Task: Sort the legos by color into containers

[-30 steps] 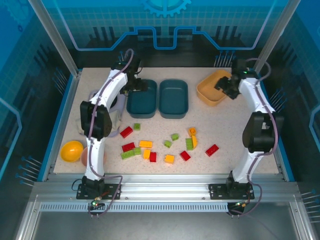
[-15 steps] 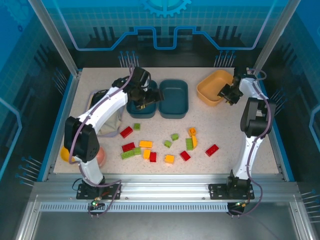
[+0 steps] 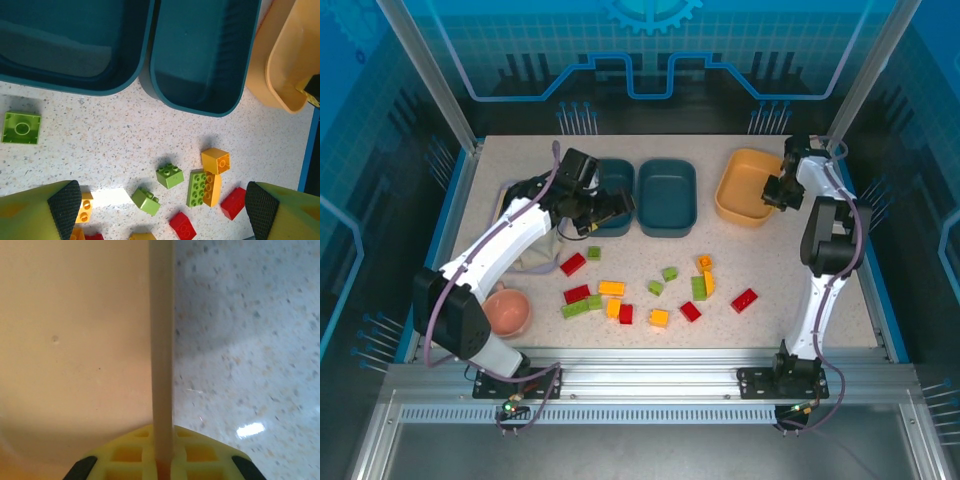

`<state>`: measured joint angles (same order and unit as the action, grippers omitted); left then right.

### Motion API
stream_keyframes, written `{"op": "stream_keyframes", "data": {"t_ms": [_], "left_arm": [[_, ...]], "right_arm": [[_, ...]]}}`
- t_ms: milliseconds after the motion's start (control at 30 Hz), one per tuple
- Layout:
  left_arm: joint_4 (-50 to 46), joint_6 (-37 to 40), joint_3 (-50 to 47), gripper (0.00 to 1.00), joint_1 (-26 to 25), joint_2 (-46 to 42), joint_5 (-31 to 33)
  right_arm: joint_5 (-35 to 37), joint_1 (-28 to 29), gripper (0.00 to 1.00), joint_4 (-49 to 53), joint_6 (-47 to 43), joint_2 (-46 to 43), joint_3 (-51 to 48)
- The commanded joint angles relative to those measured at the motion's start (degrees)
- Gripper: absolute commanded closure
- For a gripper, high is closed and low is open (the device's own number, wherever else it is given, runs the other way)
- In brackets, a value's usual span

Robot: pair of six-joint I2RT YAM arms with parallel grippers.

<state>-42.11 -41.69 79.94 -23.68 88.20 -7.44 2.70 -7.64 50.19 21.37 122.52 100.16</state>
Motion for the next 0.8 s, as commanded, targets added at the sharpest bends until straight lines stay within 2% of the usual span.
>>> {"op": "stream_keyframes", "data": {"t_ms": [0, 167, 433, 533, 767], "left_arm": [[-1.5, 0.2, -1.5, 0.11, 0.7, -2.0, 0.9], [-2.2, 0.7, -3.6, 0.11, 2.0, -4.3, 1.1], [-2.9, 0.5, -7.8, 0.11, 2.6, -8.8, 1.1], [-3.1, 0.0, -9.5, 0.11, 2.7, -10.4, 1.0], [-2.5, -0.4, -11.3, 0.10, 2.6, -13.0, -0.8]], "right_arm": [[1.9, 2.0, 0.99, 2.4, -7.5, -4.0, -2.6], [2.3, 6.6, 0.99, 3.7, -12.6, -3.7, -2.0], [-0.1, 9.6, 0.98, 5.0, -13.8, -0.9, 1.3], [0.1, 10.4, 0.94, 5.4, -13.3, -0.5, 2.3], [3.5, 9.7, 0.45, 4.4, -9.7, -6.2, -0.8]]}}
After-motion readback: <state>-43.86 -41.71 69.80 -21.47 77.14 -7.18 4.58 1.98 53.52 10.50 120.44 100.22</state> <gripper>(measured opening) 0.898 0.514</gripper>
